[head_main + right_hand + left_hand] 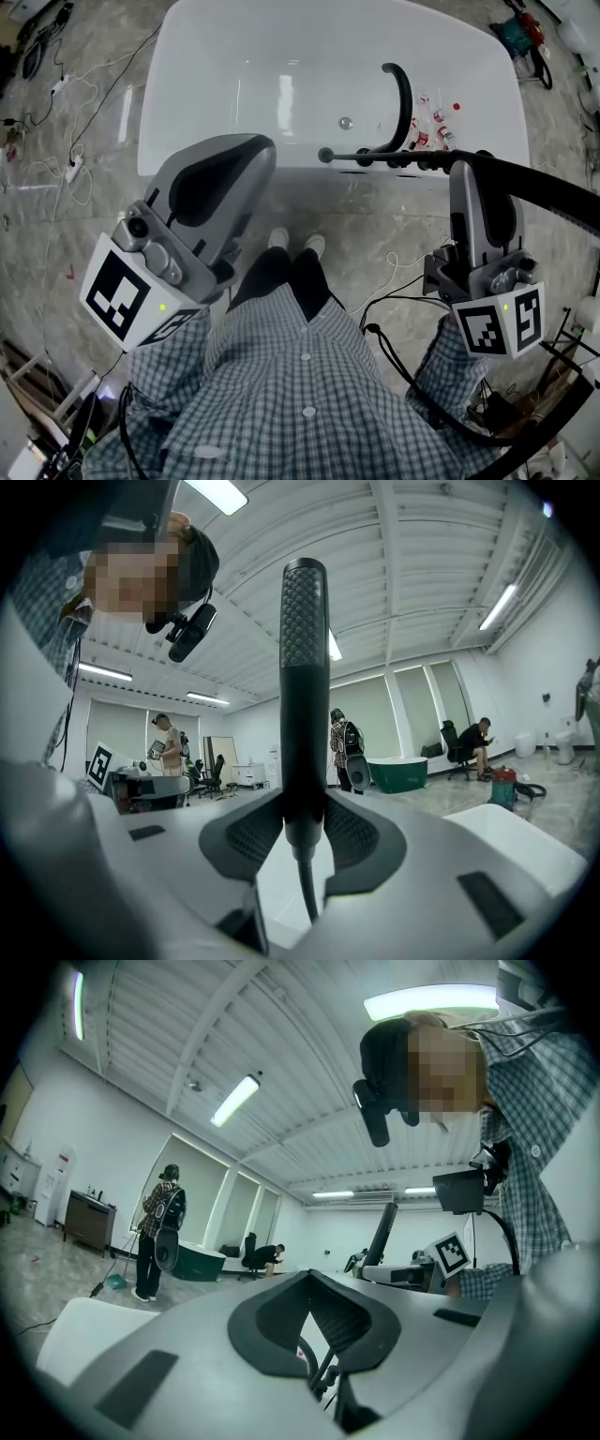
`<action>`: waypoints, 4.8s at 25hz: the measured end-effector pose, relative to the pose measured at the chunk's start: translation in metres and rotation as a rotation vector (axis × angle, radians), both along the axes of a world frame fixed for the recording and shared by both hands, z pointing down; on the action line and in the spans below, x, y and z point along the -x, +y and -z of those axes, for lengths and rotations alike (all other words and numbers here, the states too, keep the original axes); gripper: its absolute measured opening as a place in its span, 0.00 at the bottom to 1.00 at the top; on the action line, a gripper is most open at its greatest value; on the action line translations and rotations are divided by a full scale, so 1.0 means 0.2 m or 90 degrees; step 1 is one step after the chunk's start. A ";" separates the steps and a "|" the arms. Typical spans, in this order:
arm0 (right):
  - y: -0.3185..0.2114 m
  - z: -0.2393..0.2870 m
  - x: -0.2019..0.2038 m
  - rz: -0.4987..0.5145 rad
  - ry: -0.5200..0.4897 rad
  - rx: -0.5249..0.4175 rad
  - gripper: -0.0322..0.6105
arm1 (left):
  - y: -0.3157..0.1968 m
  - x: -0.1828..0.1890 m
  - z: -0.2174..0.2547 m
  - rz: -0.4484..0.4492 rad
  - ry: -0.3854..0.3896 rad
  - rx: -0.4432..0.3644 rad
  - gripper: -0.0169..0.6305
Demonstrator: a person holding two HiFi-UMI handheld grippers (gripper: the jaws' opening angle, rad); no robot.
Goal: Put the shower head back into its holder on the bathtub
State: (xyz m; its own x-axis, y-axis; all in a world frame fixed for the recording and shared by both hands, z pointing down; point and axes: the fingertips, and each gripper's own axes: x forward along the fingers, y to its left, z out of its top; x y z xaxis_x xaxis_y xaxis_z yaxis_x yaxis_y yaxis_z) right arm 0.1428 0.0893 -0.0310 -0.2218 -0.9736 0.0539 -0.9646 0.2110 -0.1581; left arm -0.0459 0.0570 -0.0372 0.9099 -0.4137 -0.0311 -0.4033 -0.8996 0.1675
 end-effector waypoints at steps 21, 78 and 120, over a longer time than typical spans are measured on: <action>-0.05 -0.35 0.03 0.014 -0.028 0.061 0.26 | -0.02 -0.05 -0.27 -0.009 -0.016 0.047 0.04; -0.33 -1.20 0.09 0.033 -0.057 0.183 0.26 | -0.27 -0.06 -1.07 0.019 -0.032 0.154 0.04; -0.48 -1.65 0.19 0.087 -0.062 0.266 0.26 | -0.37 -0.12 -1.47 0.007 -0.048 0.222 0.04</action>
